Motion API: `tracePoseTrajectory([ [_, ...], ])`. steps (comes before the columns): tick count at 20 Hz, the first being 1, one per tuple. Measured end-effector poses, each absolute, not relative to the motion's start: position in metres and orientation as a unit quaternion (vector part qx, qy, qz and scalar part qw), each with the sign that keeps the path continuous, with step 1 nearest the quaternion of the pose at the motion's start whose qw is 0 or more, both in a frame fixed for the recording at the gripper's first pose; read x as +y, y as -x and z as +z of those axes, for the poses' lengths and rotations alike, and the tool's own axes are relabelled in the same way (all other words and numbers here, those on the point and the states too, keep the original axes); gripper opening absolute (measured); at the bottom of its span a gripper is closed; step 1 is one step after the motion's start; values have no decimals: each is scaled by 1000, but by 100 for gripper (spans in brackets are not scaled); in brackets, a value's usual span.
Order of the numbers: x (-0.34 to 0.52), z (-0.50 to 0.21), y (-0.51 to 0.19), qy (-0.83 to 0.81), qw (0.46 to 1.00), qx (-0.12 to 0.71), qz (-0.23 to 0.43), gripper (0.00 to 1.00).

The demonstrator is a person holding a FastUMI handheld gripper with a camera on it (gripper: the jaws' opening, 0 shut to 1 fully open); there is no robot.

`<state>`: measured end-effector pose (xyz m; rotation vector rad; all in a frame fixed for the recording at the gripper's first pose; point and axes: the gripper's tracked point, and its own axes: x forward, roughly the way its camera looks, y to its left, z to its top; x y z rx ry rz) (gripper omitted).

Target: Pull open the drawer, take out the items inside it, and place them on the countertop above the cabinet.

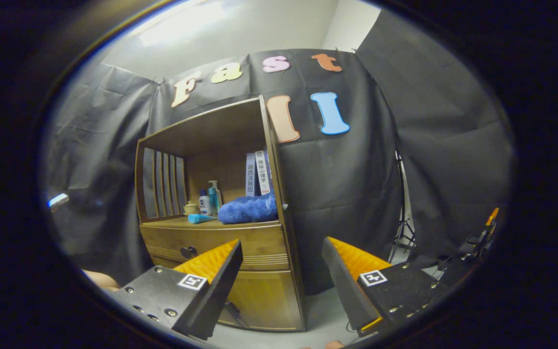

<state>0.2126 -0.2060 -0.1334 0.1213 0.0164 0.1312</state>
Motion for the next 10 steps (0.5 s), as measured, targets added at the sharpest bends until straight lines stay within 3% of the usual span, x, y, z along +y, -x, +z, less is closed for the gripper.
tracePoseTrajectory([
  [10, -206, -130, -207, -48, 997, 15, 63, 99],
])
